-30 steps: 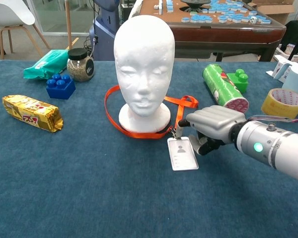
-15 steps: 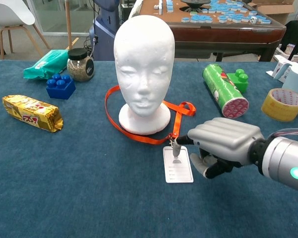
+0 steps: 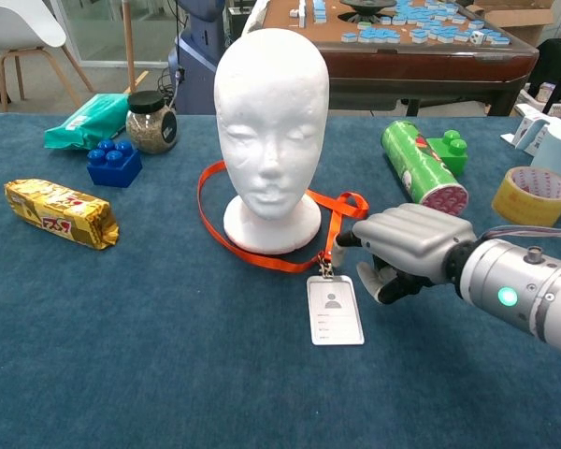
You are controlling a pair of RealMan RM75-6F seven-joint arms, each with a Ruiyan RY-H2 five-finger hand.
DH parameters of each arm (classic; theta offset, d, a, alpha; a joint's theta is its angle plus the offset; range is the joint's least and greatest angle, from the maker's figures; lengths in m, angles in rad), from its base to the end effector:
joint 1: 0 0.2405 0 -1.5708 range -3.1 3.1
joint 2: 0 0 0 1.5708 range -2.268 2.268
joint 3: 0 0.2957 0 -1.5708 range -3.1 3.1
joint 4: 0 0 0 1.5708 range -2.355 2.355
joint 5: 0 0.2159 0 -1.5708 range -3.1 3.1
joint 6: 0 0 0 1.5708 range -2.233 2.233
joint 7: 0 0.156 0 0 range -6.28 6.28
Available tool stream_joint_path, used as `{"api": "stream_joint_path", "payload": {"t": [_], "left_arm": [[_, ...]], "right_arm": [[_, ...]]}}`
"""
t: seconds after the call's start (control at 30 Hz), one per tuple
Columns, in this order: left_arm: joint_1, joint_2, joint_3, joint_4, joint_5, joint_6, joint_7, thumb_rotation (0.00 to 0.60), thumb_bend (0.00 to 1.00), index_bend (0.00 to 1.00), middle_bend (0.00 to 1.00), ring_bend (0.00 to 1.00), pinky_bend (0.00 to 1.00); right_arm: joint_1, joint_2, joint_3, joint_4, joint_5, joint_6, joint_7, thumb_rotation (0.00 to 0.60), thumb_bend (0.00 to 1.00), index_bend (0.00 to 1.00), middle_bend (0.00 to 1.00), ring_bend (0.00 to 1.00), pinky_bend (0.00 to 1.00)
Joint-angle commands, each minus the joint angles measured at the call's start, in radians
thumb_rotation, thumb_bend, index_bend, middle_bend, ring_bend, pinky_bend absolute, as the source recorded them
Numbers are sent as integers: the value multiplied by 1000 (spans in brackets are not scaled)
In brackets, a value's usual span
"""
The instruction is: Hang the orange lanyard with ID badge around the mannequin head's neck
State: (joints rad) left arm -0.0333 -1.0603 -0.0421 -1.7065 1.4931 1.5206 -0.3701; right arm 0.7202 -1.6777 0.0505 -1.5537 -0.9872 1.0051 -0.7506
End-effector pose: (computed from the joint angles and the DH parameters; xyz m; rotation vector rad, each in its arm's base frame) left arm -0.3422 0.1761 0.1871 -1.1692 -1.2122 -1.1900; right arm -0.1733 -0.3181 -0.0900 2.0644 -0.8044 0.6546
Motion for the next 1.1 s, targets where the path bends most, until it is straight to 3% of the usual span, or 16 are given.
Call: {"api": "stream_joint_path", "payload": {"t": [0.03,0.53,0.83,1.1], "left_arm": [[2,1,0,1,0,2,-3,600,136,143,71,28,113],[7,-6,4,8,11,8,-7,600,136,144,71,28,113],[12,-6,5,14,9,11,-14,600,136,144,71,28,113],[10,-9,3,27,11,9,-19,600,136,144,71,27,113]], "right_arm": [[6,-12,1,10,6,-6,-7,600,731,285,1000,1000,1000],[-20,21,-87,-101,-74,-3,1,600,731,285,1000,1000,1000],[-36,40,-105,-151,-132,13,25,600,731,285,1000,1000,1000],[-124,193,-143,-265,-245,170,66,600,728,263,1000,1000,1000]]}}
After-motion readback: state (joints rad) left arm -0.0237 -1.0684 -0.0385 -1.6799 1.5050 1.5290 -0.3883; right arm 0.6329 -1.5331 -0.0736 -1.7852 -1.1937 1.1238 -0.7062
